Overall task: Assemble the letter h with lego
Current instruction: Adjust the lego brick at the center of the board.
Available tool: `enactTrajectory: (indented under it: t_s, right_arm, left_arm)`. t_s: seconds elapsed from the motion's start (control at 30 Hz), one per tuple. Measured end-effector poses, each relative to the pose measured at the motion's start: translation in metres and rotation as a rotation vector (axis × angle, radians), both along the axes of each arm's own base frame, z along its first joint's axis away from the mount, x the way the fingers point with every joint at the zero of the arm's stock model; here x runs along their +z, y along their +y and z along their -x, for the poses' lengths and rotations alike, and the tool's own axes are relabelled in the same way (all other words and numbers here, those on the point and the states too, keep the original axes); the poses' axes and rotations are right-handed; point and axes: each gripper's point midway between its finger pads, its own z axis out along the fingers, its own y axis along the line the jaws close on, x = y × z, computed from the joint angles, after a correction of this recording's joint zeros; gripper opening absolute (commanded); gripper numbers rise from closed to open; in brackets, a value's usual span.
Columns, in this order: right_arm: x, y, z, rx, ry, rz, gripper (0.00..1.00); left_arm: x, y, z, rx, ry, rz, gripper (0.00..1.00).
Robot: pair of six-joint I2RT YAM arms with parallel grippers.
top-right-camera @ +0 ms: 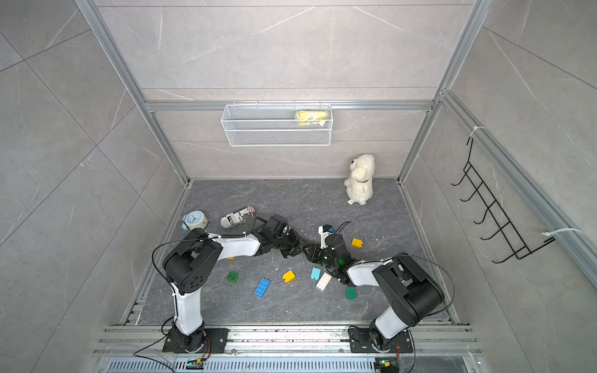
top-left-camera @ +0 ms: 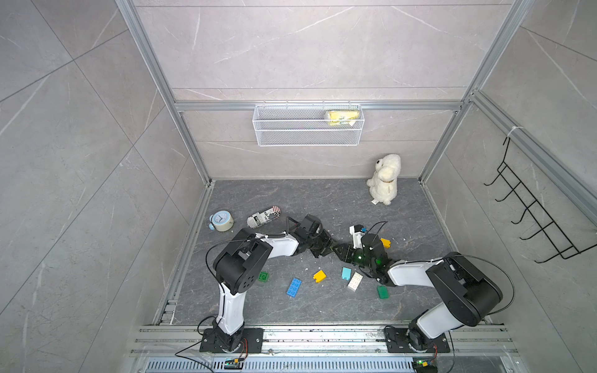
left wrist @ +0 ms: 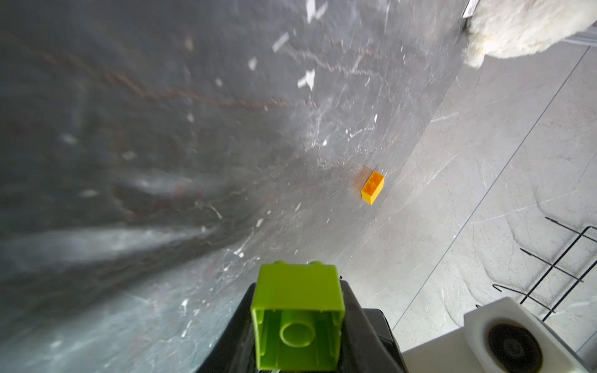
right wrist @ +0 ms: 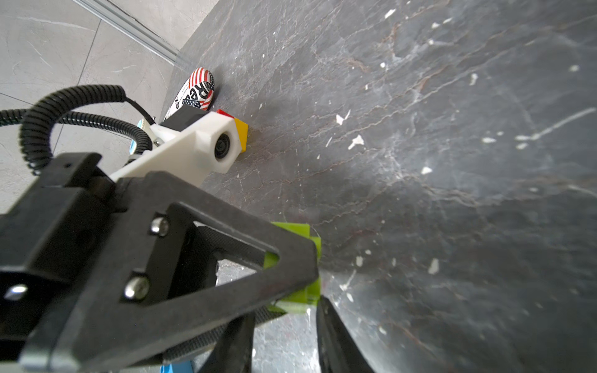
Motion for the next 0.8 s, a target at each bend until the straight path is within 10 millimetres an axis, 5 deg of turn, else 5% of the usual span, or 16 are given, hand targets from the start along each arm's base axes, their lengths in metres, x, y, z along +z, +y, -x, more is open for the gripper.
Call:
enactTrajectory:
  t_s: [0.33,0.6,0.8]
  right_arm:
    - [0.005,-0.013,0.002,-0.045,-0.091,-0.025,0.31]
    - [0.013,-0.018,-0.003,-0.063,-0.151,-0.002,0.49]
    - [0.016,-0.02,-0.005,-0.071,-0.172,0.011,0.45]
  left_arm:
    - [0.007,-0.012,0.004,0.017,-0.035,0.003,0.28]
    - [0.026,-0.022,0.005,0.028,-0.075,0.035,0.3]
    - [0.028,-0.023,0.004,0.03,-0.081,0.042,0.3]
